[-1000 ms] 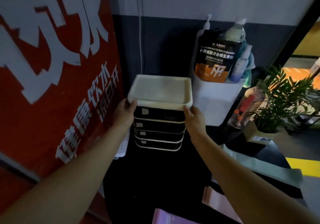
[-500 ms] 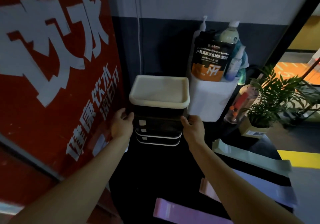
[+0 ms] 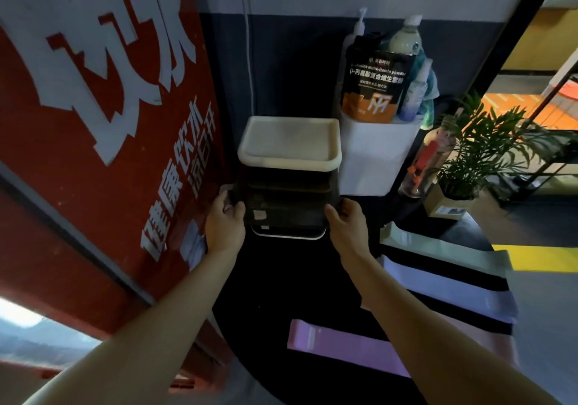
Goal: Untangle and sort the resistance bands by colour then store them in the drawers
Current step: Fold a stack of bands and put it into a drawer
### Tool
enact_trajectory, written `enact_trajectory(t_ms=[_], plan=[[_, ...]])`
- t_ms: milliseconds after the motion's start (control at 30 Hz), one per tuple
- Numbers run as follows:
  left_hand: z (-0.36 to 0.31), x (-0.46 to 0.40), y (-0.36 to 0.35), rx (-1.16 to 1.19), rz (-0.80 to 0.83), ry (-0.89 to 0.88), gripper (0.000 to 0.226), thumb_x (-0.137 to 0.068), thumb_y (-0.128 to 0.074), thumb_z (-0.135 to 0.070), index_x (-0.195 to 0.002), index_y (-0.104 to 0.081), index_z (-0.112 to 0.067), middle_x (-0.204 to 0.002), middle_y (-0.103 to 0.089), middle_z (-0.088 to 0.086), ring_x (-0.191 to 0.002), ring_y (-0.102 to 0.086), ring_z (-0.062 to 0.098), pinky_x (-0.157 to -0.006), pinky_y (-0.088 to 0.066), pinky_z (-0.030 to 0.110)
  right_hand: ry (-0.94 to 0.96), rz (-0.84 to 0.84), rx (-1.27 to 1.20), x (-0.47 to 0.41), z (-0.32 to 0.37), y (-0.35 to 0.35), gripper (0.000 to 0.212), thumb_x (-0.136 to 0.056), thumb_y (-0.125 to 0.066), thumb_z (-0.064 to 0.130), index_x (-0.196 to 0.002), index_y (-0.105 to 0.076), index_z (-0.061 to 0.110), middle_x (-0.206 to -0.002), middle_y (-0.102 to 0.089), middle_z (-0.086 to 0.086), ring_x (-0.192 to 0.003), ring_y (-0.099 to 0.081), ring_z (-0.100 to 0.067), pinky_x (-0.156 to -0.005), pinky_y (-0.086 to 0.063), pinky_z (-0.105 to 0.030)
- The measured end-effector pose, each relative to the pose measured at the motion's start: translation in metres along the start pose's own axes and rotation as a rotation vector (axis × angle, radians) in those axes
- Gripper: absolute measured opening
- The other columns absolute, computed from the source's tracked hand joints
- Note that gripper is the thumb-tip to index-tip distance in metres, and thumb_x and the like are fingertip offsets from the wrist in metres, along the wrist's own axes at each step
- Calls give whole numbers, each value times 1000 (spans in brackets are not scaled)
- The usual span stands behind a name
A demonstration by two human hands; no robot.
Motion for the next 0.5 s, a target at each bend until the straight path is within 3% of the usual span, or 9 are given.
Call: enact_trajectory(t_ms=[200,267,400,500], plan=[[2,2,5,1,60,-17,47,-97,-48,-15,-142,-36,-10,-142,-46,7,-130,-44,19,-95,-33,19,43,57,46,-3,0,8,24,-94,-52,17,-117,-57,12,-100,-60,2,-75,-53,3,-57,-36,-8],[4,4,7,6,41,-26,48,-97,-49,-15,-143,-35,-8,-142,-45,7,-129,-44,18,-95,-34,18,49,75,56,0,-1,10,24,-94,-52,17,-118,-57,13,-98,-60,4,-77,-53,2,-61,-38,-11],[13,17,8,-29,-3,-29,45,-96,-50,-18,-138,-41,-5,-137,-49,10,-124,-48,21,-94,-36,23,49,72,102,4,-18,20,30,-92,-56,22,-118,-57,8,-104,-64,-4,-90,-59,-14,-75,-43,-25],[28,37,0,-68,39,12,39,-95,-52,-17,-131,-44,-5,-128,-51,8,-121,-49,23,-88,-37,26,25,82,177,11,-36,30,40,-92,-56,25,-128,-51,6,-108,-60,-4,-99,-57,-19,-84,-45,-30]])
Point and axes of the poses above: each hand's wrist, its own x-axis away from the middle knuckle, its own y-axis out of the back of the hand, z = x × y, the point moved 1 cm from there along -x, towards the middle knuckle
